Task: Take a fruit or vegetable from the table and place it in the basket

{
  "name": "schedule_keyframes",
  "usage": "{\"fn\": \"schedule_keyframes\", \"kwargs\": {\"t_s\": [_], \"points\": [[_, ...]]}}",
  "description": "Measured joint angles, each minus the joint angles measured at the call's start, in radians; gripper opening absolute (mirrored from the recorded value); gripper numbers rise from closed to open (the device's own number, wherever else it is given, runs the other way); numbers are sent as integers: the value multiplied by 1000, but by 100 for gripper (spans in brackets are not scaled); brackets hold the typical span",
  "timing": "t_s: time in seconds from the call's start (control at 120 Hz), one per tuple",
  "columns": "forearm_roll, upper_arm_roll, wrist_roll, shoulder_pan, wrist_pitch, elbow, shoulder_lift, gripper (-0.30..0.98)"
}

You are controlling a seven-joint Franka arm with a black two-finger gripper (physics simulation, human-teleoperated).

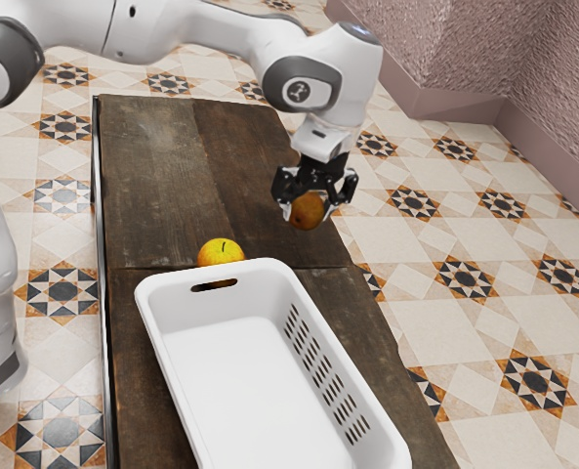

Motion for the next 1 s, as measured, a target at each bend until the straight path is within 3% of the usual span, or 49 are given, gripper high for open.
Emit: {"fn": "schedule_keyframes", "kwargs": {"t_s": [0.283,0.617,1.0], "points": [[-12,-111,-78,-1,-4,-7,-15,36],[-46,-207,-167,-2,-47,-5,-141,36],[-148,-357,-263,-8,-75,-42,-247,37]]}}
